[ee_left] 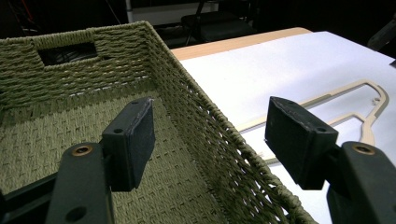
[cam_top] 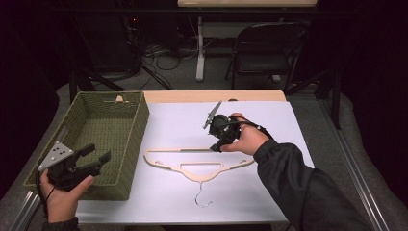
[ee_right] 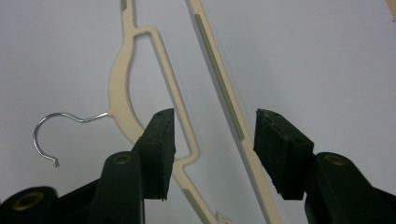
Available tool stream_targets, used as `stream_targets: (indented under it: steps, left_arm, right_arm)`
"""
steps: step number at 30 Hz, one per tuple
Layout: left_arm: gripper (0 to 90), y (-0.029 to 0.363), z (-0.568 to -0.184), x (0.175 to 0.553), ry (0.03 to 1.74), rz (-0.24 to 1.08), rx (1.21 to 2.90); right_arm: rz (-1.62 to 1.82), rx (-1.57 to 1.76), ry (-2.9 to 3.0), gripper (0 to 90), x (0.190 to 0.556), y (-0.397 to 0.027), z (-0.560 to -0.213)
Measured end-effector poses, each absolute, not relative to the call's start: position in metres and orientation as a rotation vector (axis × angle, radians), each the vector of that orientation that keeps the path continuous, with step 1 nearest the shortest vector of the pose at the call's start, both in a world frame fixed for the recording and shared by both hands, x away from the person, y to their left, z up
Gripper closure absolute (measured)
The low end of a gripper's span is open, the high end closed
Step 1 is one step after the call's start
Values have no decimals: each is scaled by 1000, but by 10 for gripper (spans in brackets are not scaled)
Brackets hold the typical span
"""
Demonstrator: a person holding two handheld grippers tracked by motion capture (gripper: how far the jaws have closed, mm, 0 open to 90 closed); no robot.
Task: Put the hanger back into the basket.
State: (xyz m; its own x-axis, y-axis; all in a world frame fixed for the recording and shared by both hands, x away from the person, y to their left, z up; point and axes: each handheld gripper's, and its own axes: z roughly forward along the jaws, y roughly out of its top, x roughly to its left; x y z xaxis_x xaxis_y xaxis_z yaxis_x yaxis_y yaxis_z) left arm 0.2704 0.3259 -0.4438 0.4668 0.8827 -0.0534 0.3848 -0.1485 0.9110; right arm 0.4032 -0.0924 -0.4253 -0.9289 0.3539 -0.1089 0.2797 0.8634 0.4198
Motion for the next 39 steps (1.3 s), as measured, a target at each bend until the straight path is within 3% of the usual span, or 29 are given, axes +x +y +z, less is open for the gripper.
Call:
stream_targets:
  steps: [13,31,39]
  left_arm:
    - [329,325,-445,271,1090,634,1739]
    - [329,326,-444,270,1089,635,1737]
    - [329,326,-445,271,1091,633,1738]
  right_arm:
    - [563,450,2909,520,411,-59,-441]
    - [408,382,2946,551,411,-50,-464]
    - [379,382,2963,607,414,-50,-473]
